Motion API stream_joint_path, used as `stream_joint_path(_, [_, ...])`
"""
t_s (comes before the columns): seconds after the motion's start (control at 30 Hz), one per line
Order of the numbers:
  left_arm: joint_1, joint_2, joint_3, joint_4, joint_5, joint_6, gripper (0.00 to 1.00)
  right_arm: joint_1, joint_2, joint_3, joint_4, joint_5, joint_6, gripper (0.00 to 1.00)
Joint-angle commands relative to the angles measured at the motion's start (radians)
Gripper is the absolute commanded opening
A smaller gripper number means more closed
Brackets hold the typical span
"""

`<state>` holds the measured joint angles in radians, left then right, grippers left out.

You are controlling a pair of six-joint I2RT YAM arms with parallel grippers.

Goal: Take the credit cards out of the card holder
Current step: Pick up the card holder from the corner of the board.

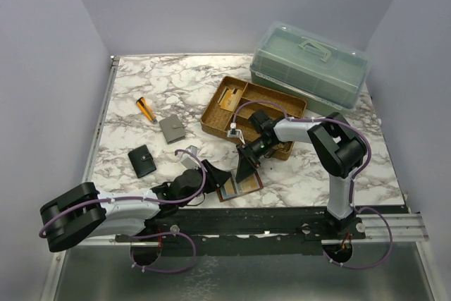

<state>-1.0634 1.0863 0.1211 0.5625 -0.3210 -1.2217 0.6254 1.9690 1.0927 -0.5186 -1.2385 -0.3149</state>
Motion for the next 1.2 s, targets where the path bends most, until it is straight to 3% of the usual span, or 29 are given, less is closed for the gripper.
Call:
stream_joint_path(0.0, [0.001,0.001,-0.008,-0.078,-0.058,-0.029,0.31,-0.004,-0.036,0.024,-0.021,0.047,-0.013,0.4])
stream_joint_path(0.2, [0.006,-0.004,-0.002,-0.087,-0.045,0.058,0.0,-0.03,-0.097,0.019,-0.02,0.054,-0.026,0.4])
stream_joint_path(0.57, [0.021,-0.215,-0.064,0.12,0.013,0.333,0.0,-0.113,-0.2,0.013,-0.052,-0.053,-0.08,0.42])
stream_joint_path(1.17, [0.034,-0.171,-0.084,0.42,0.077,0.315,0.0,-0.113,-0.137,0.014,-0.047,-0.19,-0.047,0.42])
